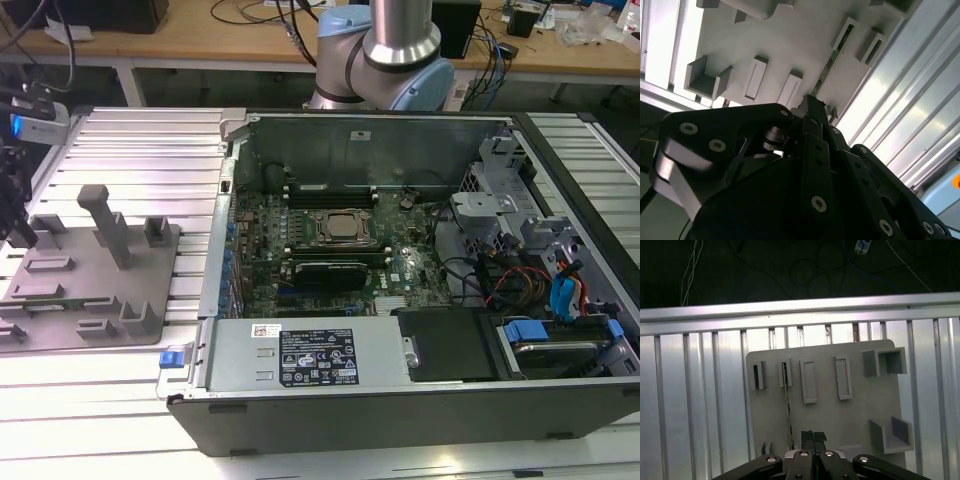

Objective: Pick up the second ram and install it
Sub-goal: 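Pick up the second ram and move it above second insertion slot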

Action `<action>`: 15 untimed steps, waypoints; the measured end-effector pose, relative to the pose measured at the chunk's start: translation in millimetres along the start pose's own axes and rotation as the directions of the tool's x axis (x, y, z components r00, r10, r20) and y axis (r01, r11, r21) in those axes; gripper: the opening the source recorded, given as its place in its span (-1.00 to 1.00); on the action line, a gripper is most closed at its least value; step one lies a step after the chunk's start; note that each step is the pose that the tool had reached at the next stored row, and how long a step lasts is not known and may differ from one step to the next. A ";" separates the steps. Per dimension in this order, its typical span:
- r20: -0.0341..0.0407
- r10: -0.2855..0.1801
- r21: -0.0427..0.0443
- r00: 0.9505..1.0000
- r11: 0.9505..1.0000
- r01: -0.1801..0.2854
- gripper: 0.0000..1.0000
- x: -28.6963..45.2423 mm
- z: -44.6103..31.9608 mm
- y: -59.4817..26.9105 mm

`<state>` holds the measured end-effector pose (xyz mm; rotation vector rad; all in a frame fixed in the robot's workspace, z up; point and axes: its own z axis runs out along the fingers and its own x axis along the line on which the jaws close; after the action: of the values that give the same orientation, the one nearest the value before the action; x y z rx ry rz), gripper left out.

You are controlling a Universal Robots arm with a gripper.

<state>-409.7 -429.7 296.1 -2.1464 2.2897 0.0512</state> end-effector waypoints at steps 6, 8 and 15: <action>0.000 0.000 0.000 1.000 1.000 0.000 -0.84 11.1 15.2 -0.3; 0.000 0.000 0.000 1.000 1.000 0.000 -0.84 16.3 18.7 -0.7; -0.001 -0.031 0.000 1.000 1.000 0.031 -0.84 19.3 34.0 -1.2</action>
<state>-410.4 -448.1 261.6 -2.1819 2.2553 0.0501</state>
